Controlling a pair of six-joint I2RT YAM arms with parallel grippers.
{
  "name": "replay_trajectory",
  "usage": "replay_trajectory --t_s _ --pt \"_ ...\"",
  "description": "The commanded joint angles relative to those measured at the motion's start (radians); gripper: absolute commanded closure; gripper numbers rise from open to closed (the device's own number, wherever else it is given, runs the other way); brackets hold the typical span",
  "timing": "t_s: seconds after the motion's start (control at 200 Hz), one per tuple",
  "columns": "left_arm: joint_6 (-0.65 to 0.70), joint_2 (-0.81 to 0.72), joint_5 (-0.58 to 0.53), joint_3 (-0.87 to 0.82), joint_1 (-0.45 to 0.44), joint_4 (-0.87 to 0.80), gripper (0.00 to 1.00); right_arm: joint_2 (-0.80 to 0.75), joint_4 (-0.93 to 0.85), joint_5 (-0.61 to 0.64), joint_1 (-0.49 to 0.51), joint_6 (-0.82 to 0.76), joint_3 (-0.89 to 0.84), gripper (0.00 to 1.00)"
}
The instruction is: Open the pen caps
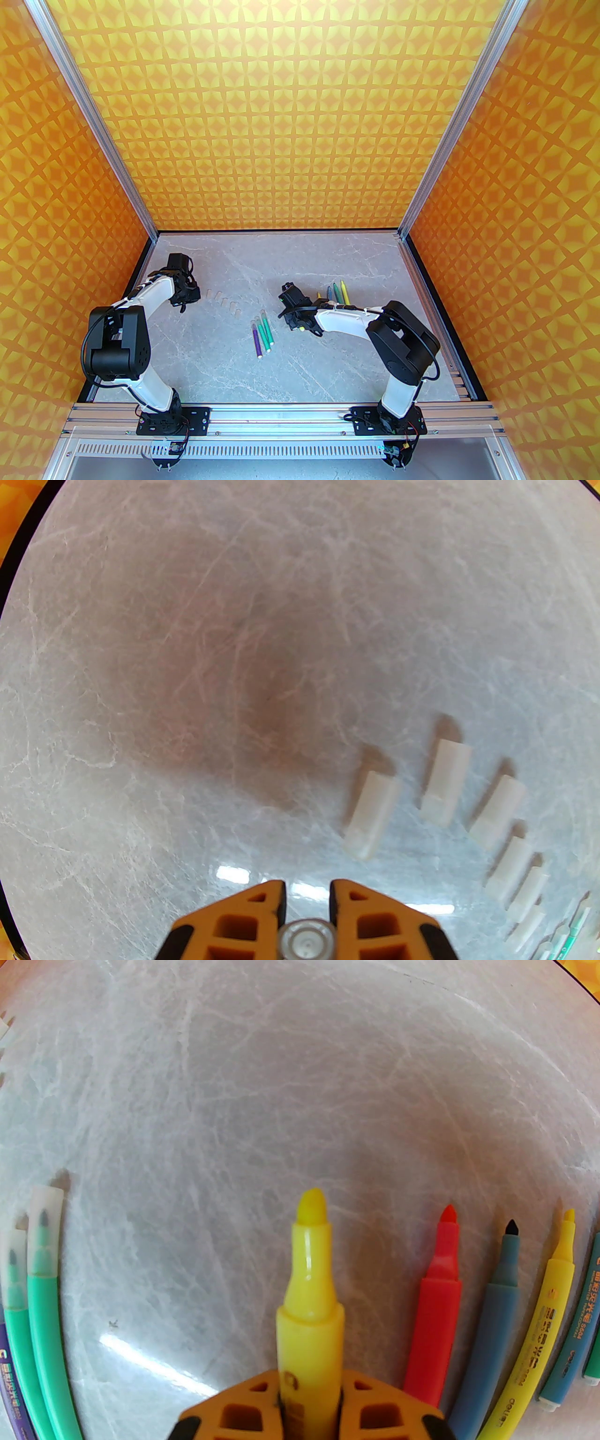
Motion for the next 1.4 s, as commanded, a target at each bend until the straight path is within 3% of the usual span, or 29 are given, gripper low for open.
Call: replay_trajectory --t_s 0.0,0.925,1.155,1.395 --pt "0.022 0.023 -0.019 -0.001 0.022 -0.018 0.95 0.029 -0.027 0.027 -0.010 0.021 0.032 0.92" --pt "0.060 0.158 0.020 0.008 0.040 -0.013 0.74 -0.007 -0.110 0.028 -0.010 0.033 0.055 0.66" --pt "0.063 0.164 0.026 0.015 0.041 -0.013 0.70 -0.118 -0.157 -0.017 -0.007 -0.005 0.060 0.60" --pt "0.050 0.072 0.078 -0.017 0.041 0.020 0.64 -0.134 -0.186 -0.163 0.051 -0.005 0.112 0.57"
